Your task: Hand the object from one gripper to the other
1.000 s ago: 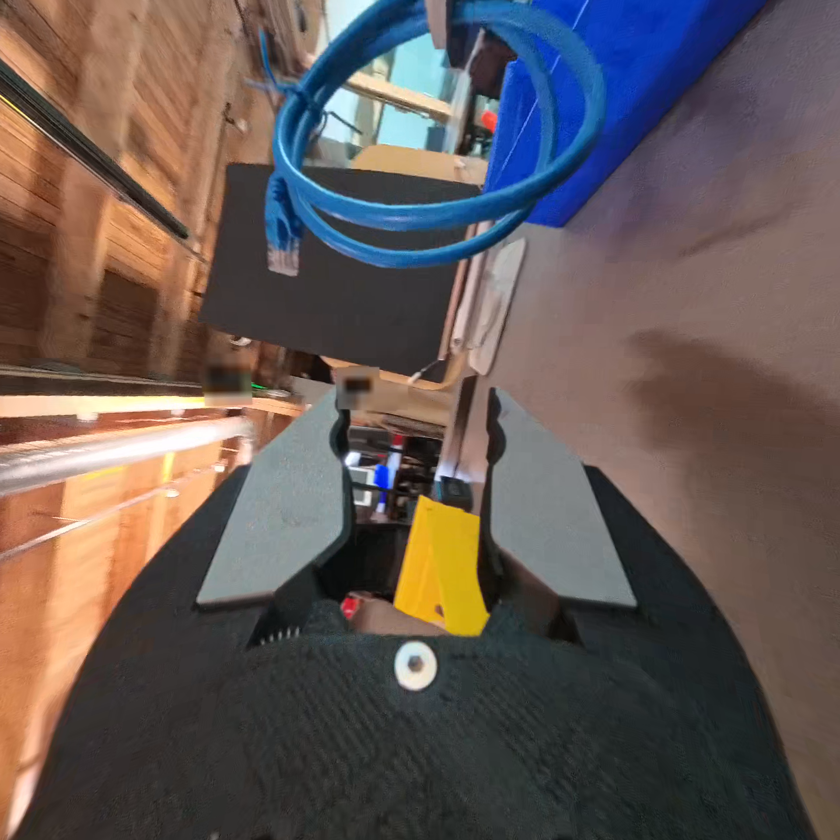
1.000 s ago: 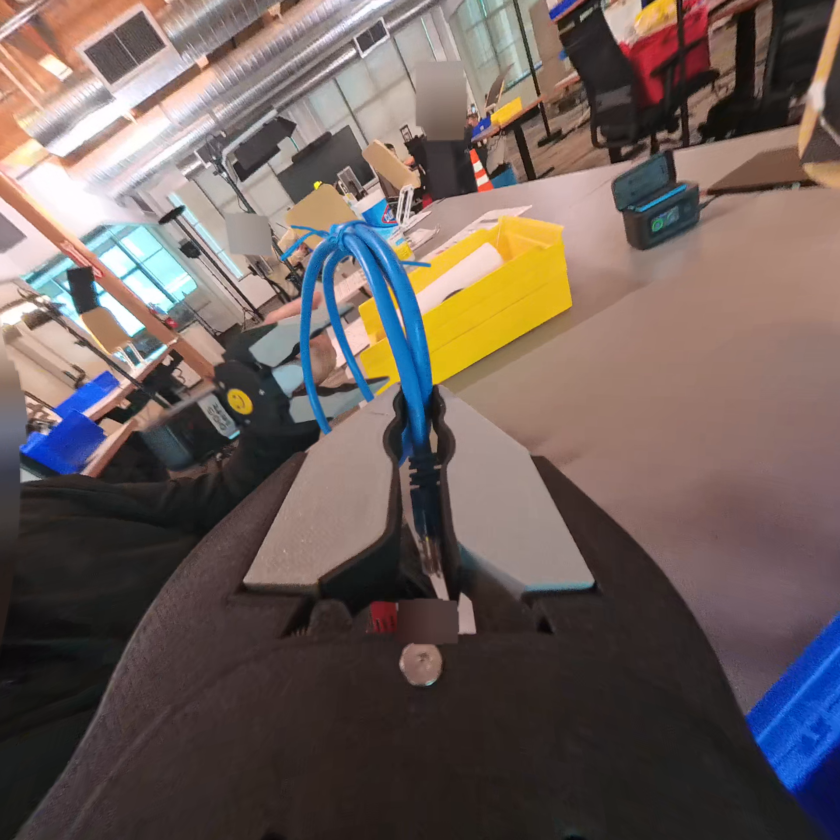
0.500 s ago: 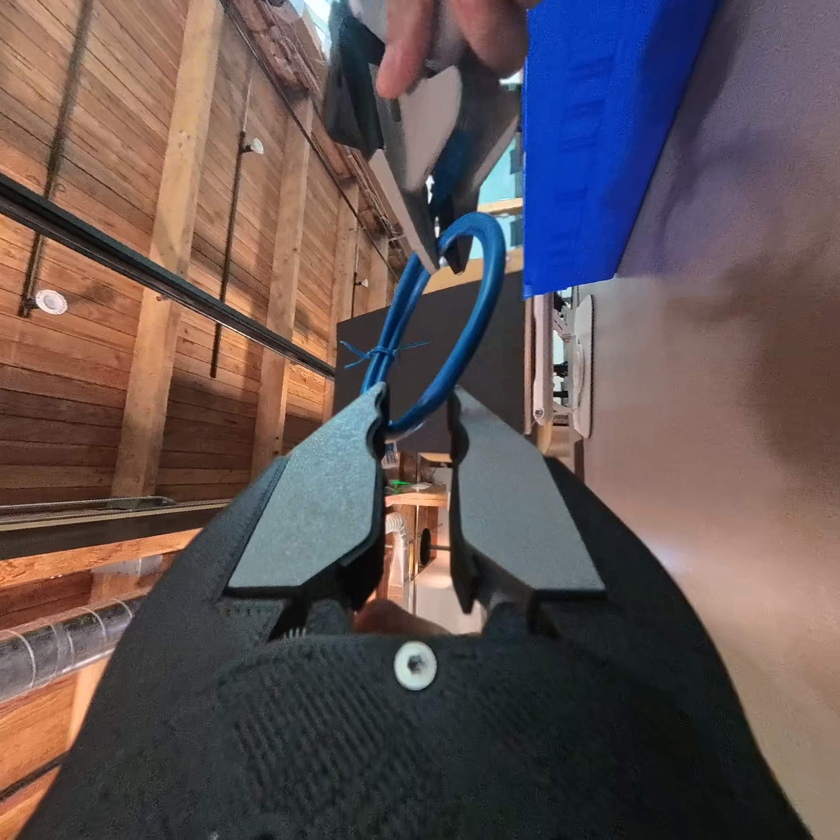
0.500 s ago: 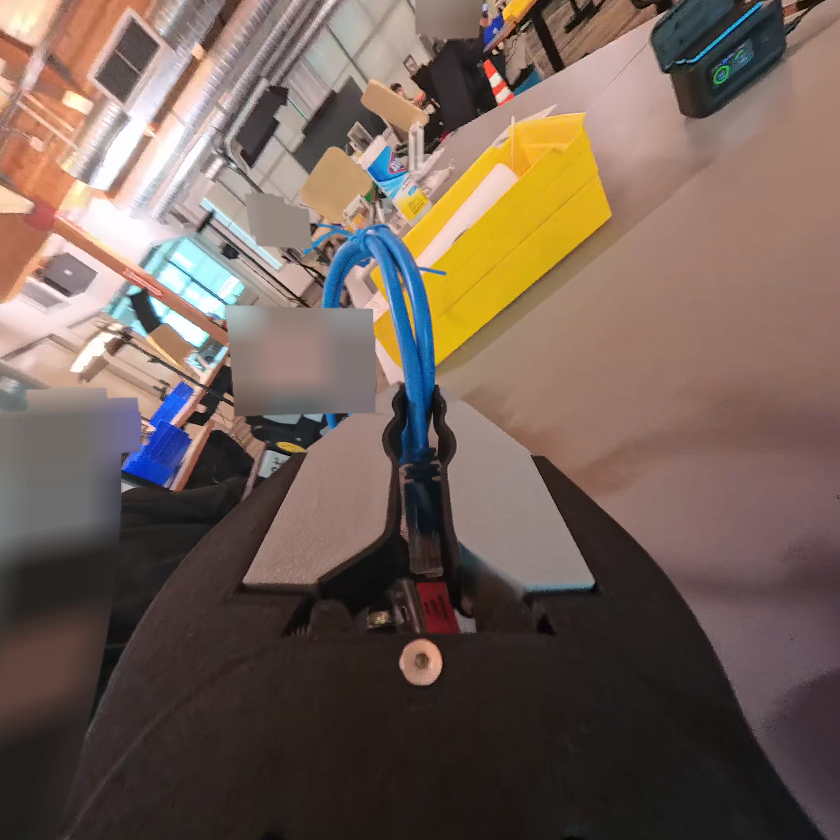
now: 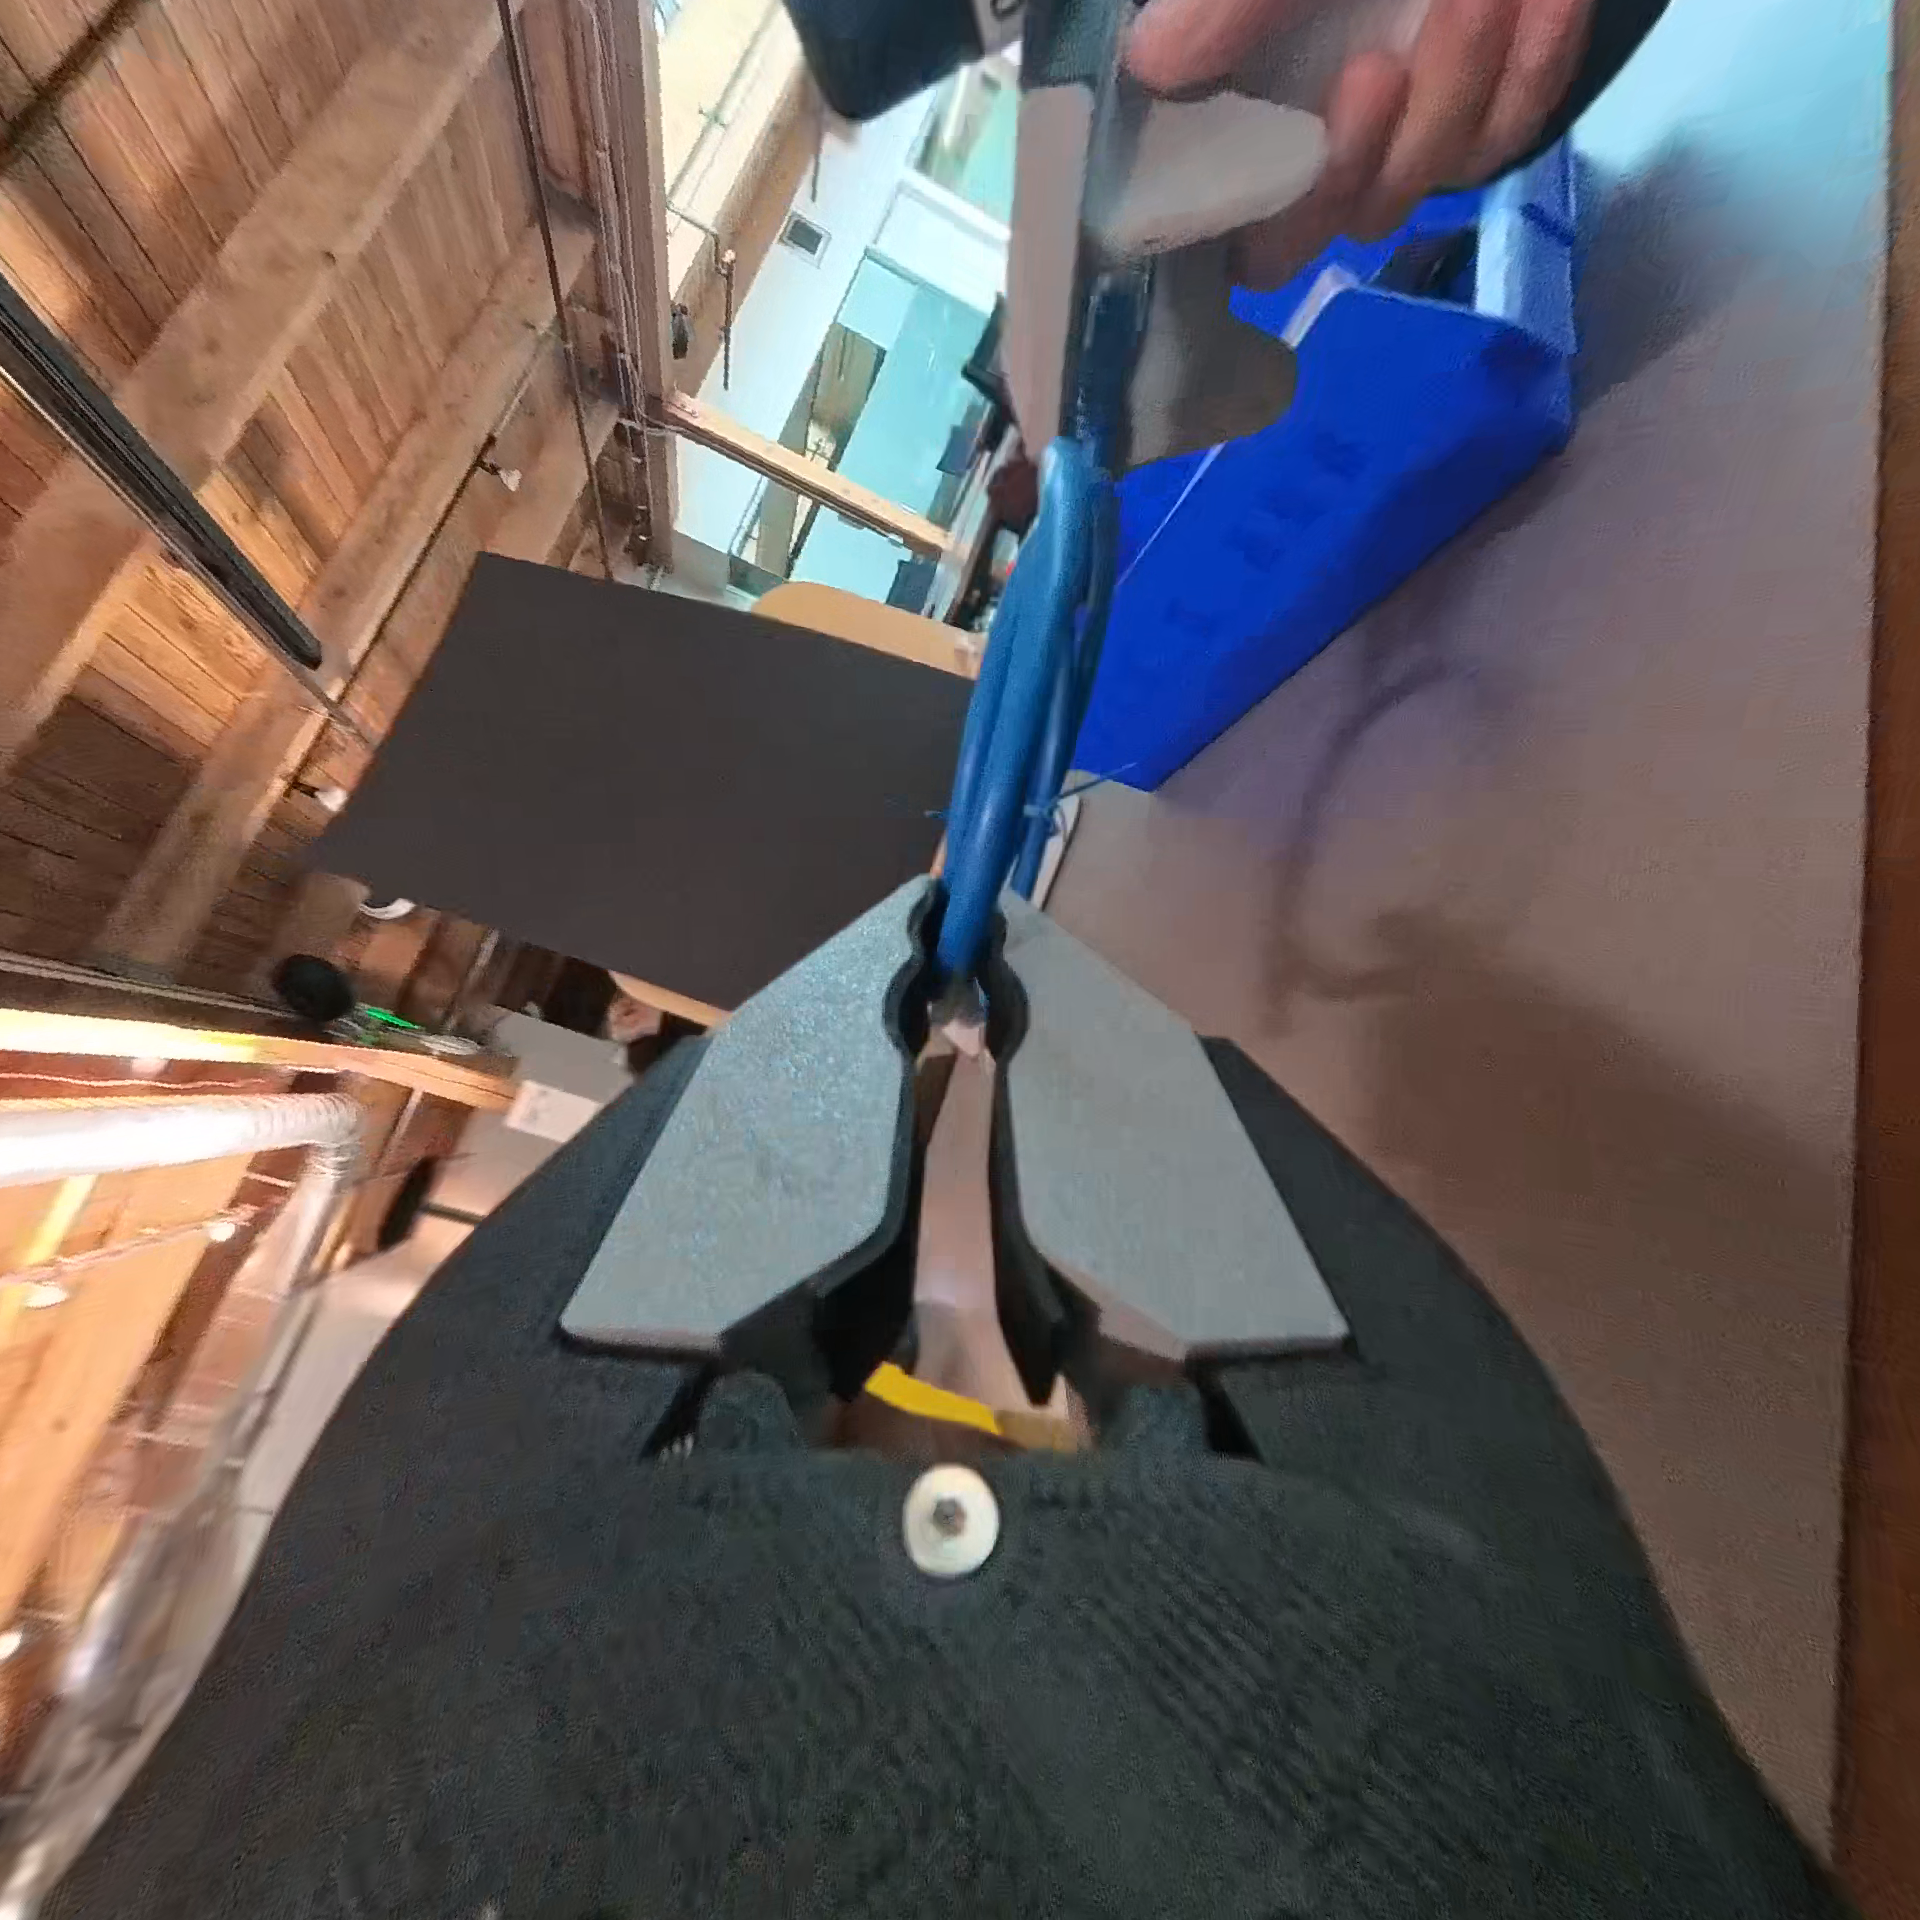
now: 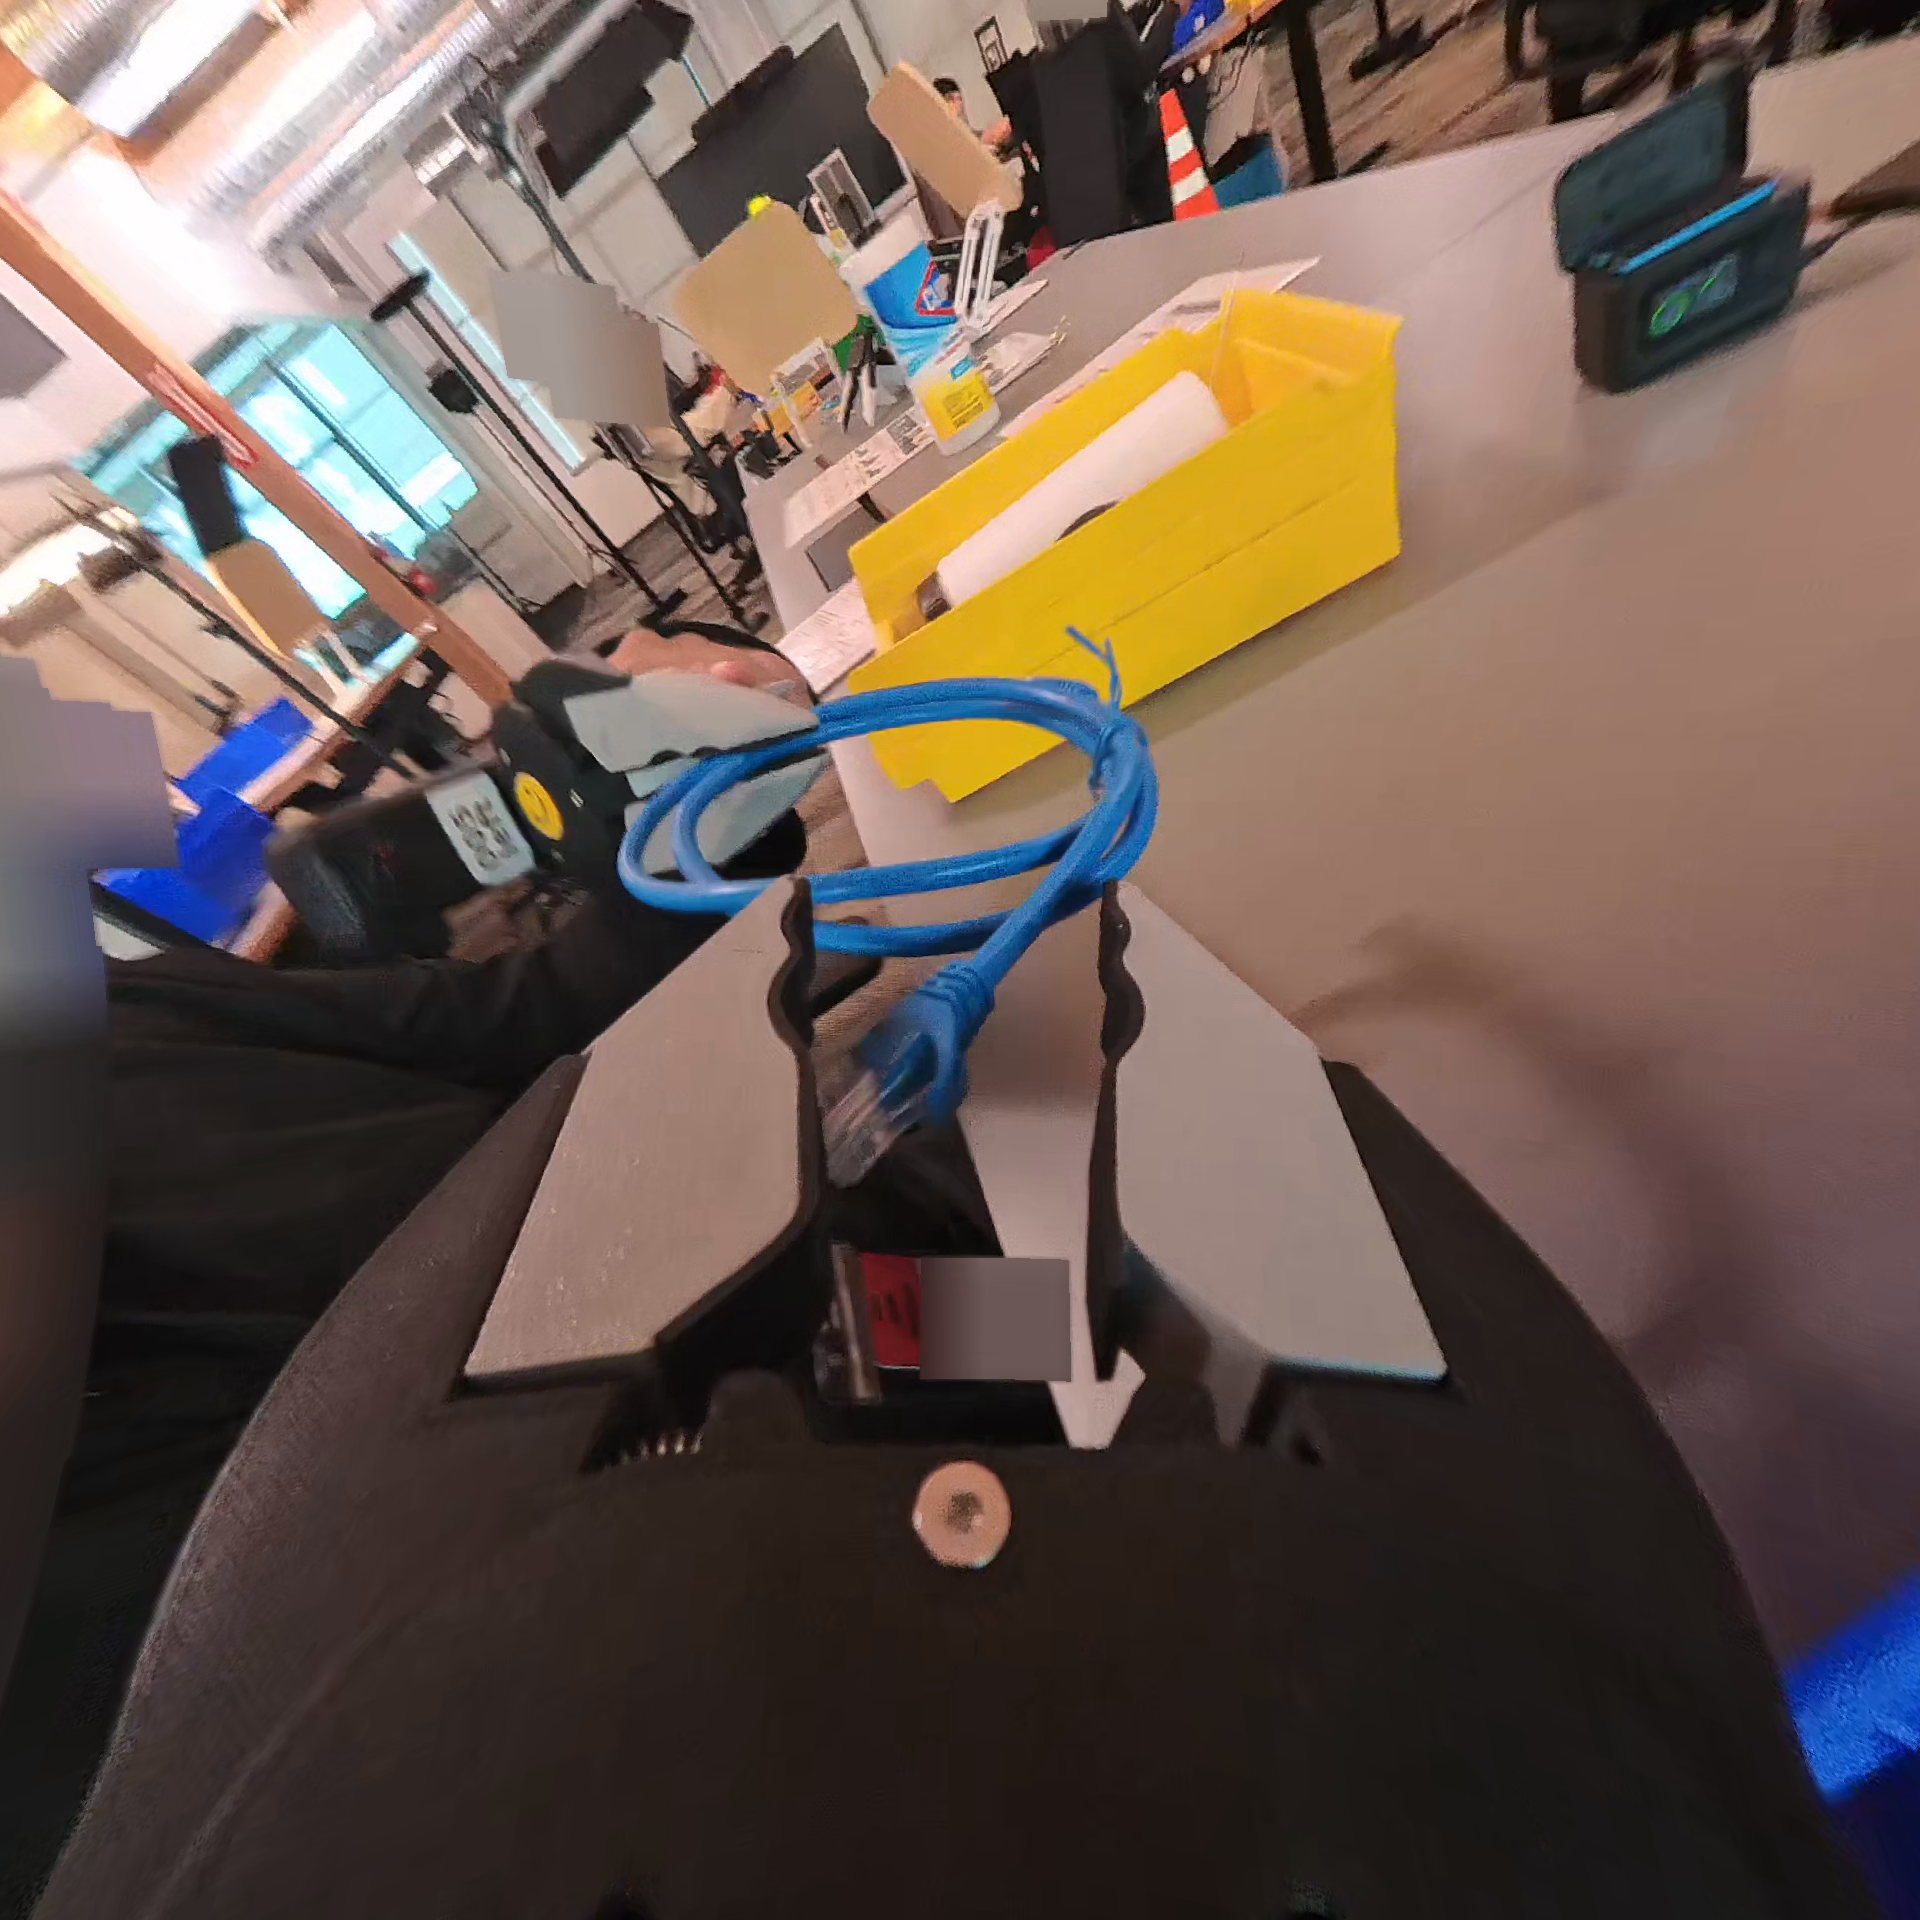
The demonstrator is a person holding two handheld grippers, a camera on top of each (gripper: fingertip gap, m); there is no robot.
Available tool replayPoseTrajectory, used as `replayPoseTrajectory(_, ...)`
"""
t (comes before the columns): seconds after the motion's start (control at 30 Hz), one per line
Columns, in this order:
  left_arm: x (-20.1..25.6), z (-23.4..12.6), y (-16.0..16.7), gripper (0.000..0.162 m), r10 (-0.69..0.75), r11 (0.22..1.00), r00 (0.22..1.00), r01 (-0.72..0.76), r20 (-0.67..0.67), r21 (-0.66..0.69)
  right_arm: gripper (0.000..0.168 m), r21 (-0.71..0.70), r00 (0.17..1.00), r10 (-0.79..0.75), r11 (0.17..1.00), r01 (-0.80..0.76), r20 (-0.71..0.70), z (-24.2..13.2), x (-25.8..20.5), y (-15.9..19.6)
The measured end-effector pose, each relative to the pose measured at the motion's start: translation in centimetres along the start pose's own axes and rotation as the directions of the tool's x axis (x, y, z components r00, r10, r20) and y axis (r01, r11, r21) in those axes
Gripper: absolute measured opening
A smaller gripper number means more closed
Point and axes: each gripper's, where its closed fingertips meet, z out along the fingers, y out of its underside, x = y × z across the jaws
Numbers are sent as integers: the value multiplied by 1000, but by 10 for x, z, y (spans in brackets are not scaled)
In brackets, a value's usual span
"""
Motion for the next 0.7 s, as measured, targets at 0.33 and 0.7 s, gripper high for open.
replayPoseTrajectory(0.33,-14,-4,-1,3,-563,819,801,574,-205,-3,84,52,913,-376,920,388,-158,-26,-21,-22)
replayPoseTrajectory(0.7,12,-8,-27,3,-668,672,582,739,-465,-40,62,-103,736,-649,760,642,-193,15,-41,0)
